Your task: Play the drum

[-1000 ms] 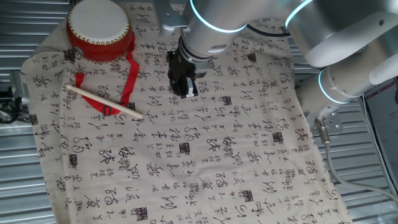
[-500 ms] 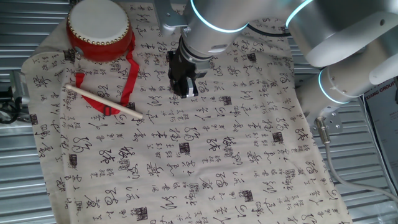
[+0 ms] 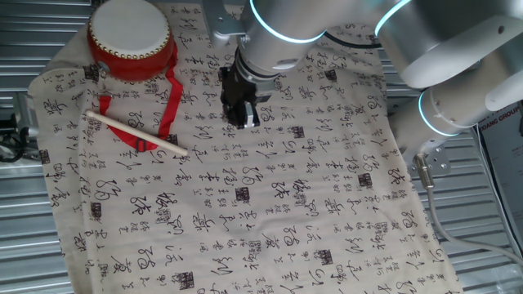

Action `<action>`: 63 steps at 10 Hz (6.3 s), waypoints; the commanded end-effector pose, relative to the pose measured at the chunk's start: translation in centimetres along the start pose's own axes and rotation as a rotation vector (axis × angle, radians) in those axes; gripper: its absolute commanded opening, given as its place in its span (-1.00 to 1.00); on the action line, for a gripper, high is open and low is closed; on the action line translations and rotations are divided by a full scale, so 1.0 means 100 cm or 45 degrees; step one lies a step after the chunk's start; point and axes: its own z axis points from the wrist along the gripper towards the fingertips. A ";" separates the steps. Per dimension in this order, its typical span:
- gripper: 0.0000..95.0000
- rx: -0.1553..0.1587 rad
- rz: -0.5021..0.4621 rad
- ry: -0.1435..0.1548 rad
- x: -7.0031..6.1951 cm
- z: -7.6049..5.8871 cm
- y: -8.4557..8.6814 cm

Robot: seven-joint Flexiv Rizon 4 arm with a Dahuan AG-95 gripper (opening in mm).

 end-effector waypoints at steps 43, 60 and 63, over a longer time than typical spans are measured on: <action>-1.00 -0.034 0.327 -0.010 -0.068 0.052 -0.006; -1.00 -0.009 0.520 -0.013 -0.087 0.083 -0.040; -1.00 -0.009 0.520 -0.018 -0.090 0.093 -0.039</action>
